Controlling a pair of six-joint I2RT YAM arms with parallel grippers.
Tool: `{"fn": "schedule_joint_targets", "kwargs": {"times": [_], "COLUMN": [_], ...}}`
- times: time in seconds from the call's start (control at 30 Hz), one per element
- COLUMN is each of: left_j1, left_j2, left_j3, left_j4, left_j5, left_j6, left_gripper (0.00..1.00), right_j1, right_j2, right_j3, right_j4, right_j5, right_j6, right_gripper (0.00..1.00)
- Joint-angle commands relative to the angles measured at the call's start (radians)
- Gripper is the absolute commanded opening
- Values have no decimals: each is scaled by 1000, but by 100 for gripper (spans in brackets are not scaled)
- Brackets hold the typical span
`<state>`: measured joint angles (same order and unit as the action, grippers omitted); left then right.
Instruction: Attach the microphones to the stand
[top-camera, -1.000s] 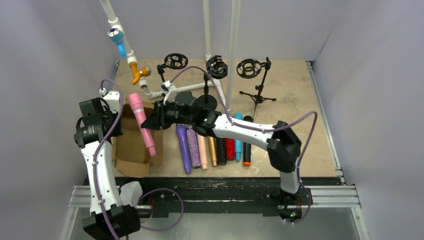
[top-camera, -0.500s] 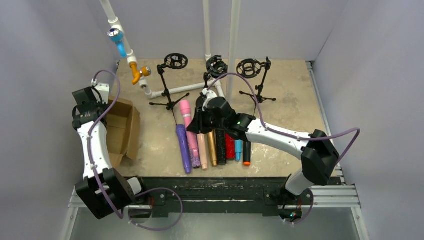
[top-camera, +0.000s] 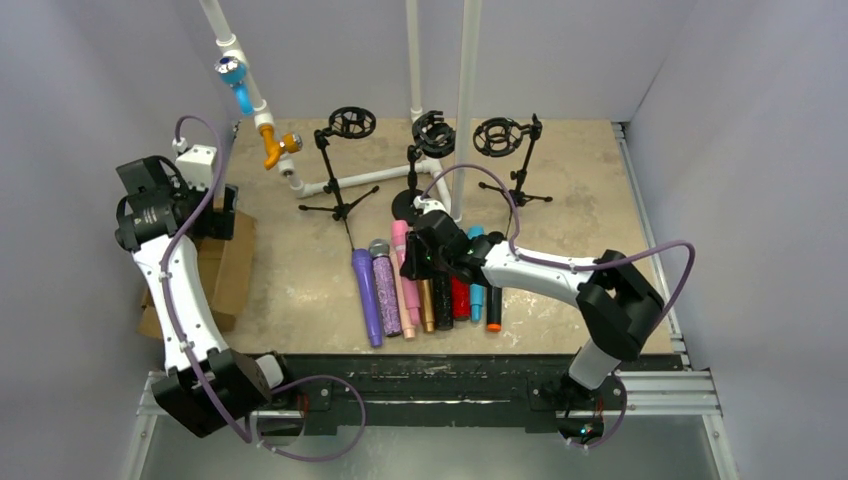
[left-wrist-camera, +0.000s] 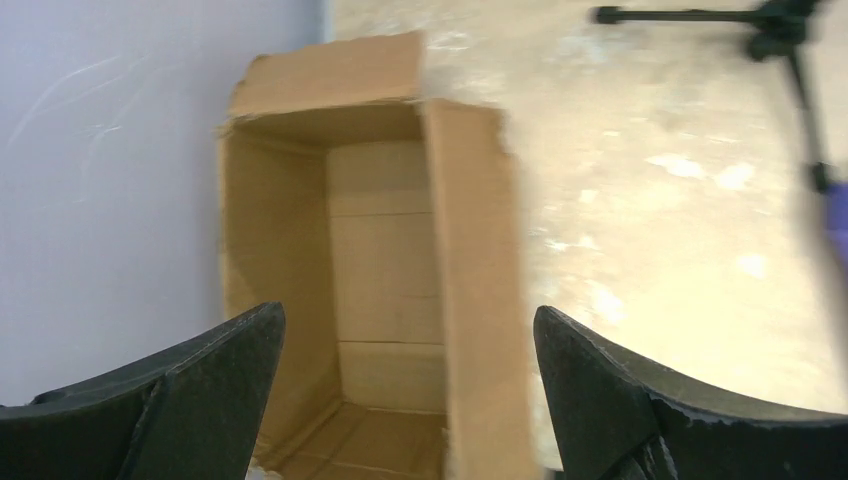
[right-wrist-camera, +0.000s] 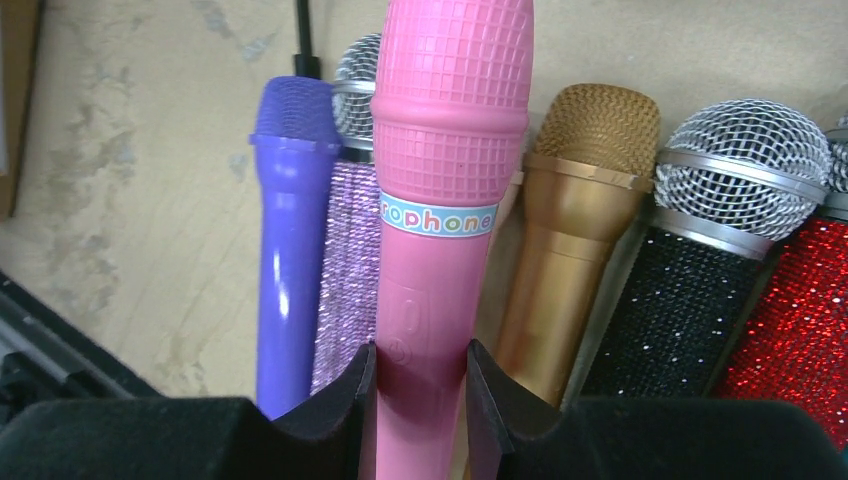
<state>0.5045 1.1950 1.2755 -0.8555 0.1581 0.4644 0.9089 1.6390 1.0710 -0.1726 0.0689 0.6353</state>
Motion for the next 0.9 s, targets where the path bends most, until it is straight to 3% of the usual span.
{"fn": "schedule_joint_targets", "kwargs": {"times": [0.0, 0.13, 0.2, 0.27, 0.43, 0.5, 0.67, 0.87], "left_j1": [7, -38, -102, -168, -356, -409, -494, -564], "left_j2": [-82, -105, -117, -127, -65, -37, 58, 179], "left_j3": [109, 93, 39, -20, -66, -75, -40, 33], "left_j4": [-253, -327, -273, -176, 16, 113, 294, 398], "left_j5": [330, 557, 579, 582, 507, 440, 242, 132], "left_j6": [10, -45, -97, -159, -306, -347, -395, -431], "left_gripper": [95, 98, 98, 99, 100, 100, 100, 100], "right_j1": [-5, -5, -5, -5, -5, -5, -5, -5], "right_j2": [26, 51, 57, 56, 31, 10, -67, -209], "right_j3": [-6, -8, -7, -3, 10, 16, 25, 18], "right_j4": [20, 27, 26, 23, 15, 13, 23, 33], "right_j5": [71, 79, 75, 68, 37, 27, -24, -96], "right_j6": [-1, 1, 2, 5, 9, 10, -5, -54], "right_gripper": [0, 0, 0, 8, 40, 49, 50, 48]}}
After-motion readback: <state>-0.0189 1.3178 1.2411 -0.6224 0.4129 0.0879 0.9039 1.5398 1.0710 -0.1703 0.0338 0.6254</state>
